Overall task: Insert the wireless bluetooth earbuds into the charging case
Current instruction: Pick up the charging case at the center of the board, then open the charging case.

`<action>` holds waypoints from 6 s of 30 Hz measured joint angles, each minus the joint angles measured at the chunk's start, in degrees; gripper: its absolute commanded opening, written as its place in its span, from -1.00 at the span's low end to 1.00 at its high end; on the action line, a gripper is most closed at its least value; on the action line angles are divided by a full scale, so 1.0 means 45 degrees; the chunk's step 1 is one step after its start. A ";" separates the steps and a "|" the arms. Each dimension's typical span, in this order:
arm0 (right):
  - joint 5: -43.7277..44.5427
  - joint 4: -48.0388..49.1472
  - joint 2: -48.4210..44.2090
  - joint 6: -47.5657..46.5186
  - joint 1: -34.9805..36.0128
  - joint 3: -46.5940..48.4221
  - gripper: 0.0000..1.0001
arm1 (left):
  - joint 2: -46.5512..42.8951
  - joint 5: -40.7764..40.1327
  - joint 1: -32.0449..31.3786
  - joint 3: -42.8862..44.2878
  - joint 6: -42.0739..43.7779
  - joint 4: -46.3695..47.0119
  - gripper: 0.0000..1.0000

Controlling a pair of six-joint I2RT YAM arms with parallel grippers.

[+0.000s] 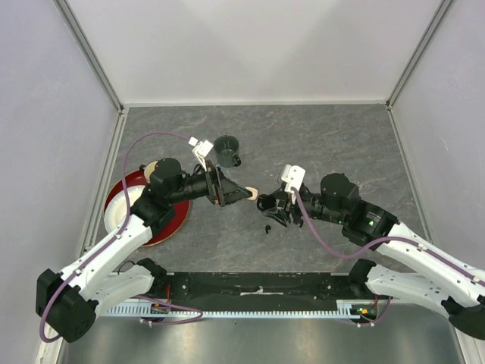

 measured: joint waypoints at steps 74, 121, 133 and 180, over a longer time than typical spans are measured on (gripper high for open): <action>0.4823 0.2909 0.1724 -0.0408 0.3070 -0.0204 0.09 | 0.0903 0.0996 -0.0952 0.0806 -0.0087 -0.1234 -0.95; -0.1069 0.7106 0.4347 1.9754 -0.0044 0.0568 0.64 | -0.5022 -0.3983 -0.1200 -0.4299 0.5440 0.5819 -0.95; -0.1331 0.7951 0.4877 2.0701 -0.0044 0.0209 0.37 | -0.4838 -0.3915 -0.1200 -0.4347 0.5435 0.6159 -0.95; -0.0986 1.0423 0.4867 2.2129 -0.0044 -0.0709 -0.88 | -0.4643 -0.3721 -0.1200 -0.5042 0.4595 0.7907 0.08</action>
